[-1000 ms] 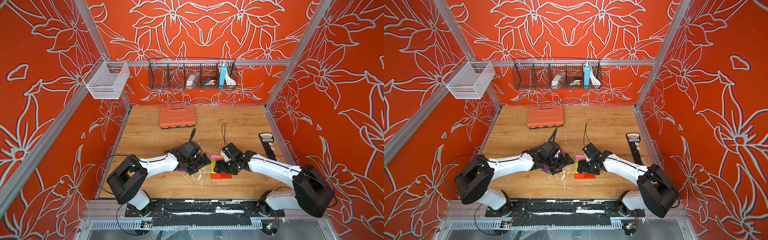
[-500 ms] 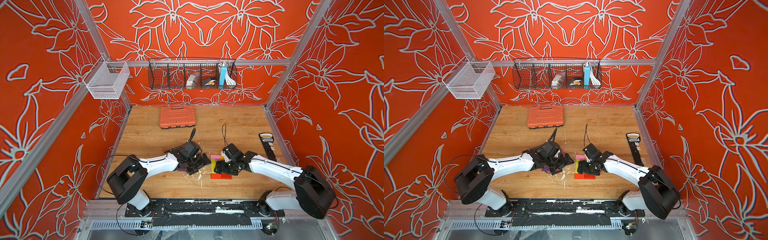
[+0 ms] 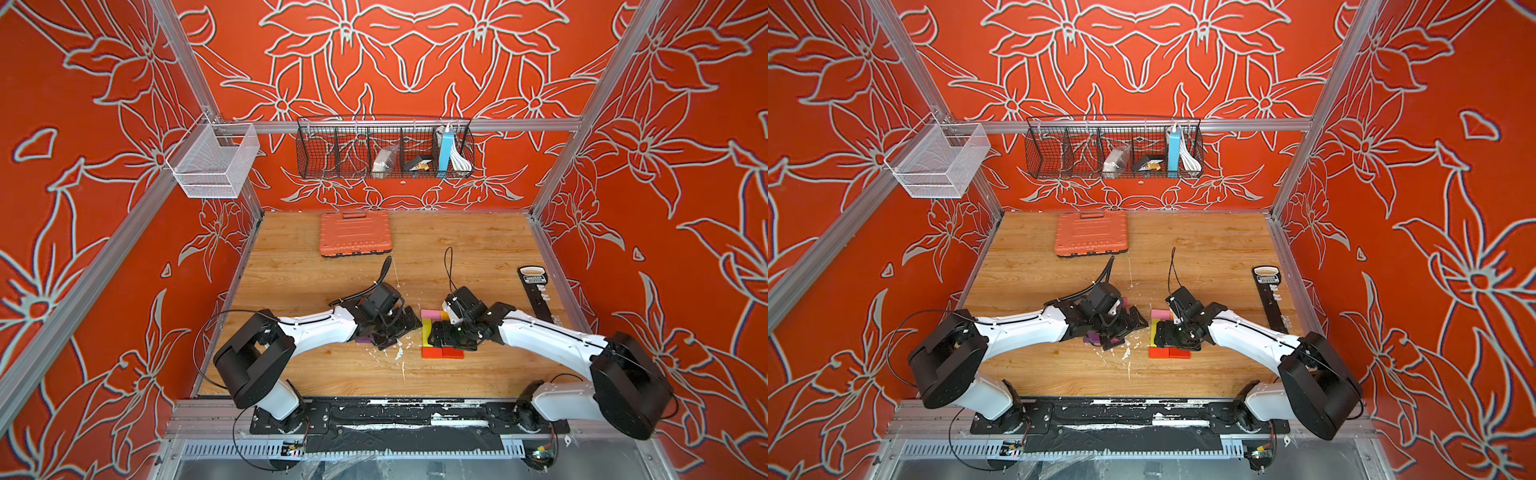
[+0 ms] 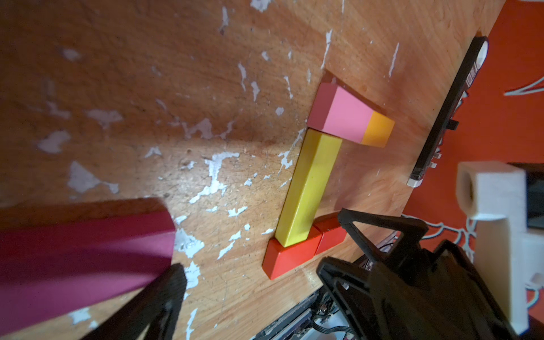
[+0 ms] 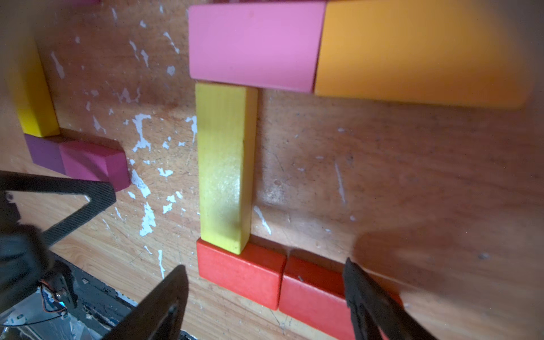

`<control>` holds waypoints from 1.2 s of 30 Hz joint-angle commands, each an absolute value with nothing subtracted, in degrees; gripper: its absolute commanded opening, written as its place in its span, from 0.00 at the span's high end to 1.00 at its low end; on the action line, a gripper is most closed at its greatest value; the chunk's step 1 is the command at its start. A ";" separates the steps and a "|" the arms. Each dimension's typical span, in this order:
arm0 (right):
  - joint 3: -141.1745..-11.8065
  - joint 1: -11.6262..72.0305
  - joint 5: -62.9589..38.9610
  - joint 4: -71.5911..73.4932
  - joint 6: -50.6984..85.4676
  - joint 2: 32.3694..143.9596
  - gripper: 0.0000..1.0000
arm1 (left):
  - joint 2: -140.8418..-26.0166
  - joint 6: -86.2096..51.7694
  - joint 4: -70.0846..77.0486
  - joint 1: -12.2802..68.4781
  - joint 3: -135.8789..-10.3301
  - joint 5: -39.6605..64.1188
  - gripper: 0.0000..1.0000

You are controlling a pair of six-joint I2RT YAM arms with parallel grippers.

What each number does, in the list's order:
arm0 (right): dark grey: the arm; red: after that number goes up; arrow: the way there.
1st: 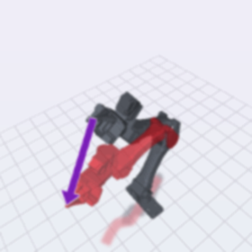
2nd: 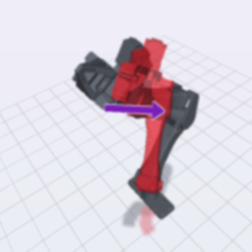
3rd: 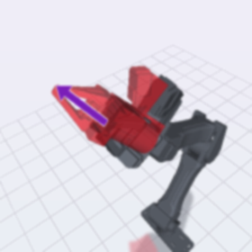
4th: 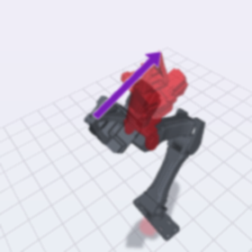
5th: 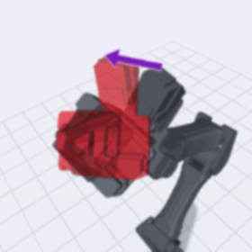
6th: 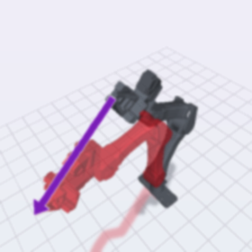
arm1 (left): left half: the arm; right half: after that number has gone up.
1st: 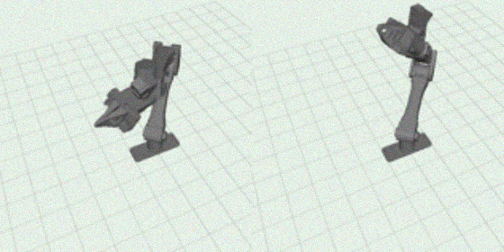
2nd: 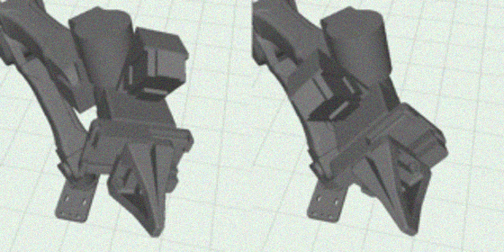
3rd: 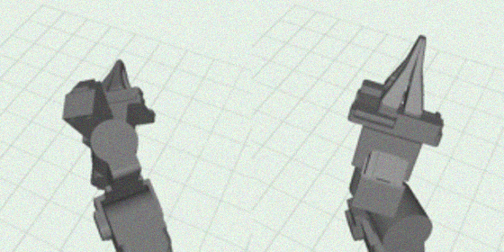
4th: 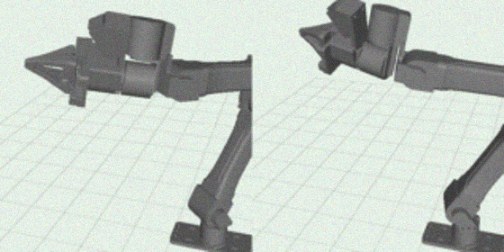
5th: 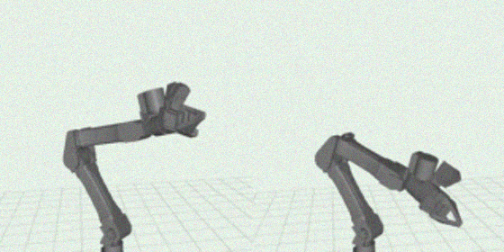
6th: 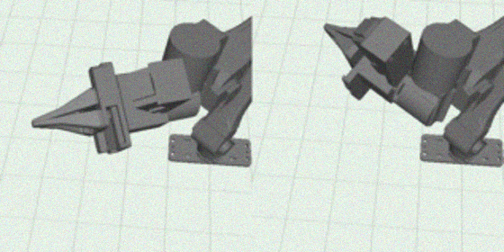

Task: Assemble the letter c with building blocks
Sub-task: Assemble the building block at the center of the board.

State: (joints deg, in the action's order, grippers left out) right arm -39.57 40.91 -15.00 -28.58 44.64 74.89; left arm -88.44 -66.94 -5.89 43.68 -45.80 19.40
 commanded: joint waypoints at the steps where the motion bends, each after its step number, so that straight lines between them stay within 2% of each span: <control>1: -42.62 40.75 -9.35 -34.39 44.55 71.55 0.12 | -87.32 -67.29 -6.09 44.72 -45.62 19.35 0.01; 5: -41.17 38.03 -6.37 -38.58 45.58 67.11 0.10 | -87.61 -68.26 -5.04 46.44 -45.63 19.36 0.01; 16: -33.19 30.77 -6.23 -42.45 46.76 56.74 0.09 | -93.22 -71.41 -0.14 51.81 -47.92 18.54 0.01; 36: -30.88 30.41 -9.40 -40.52 47.14 56.70 0.09 | -97.69 -72.56 2.67 52.90 -50.99 19.86 0.01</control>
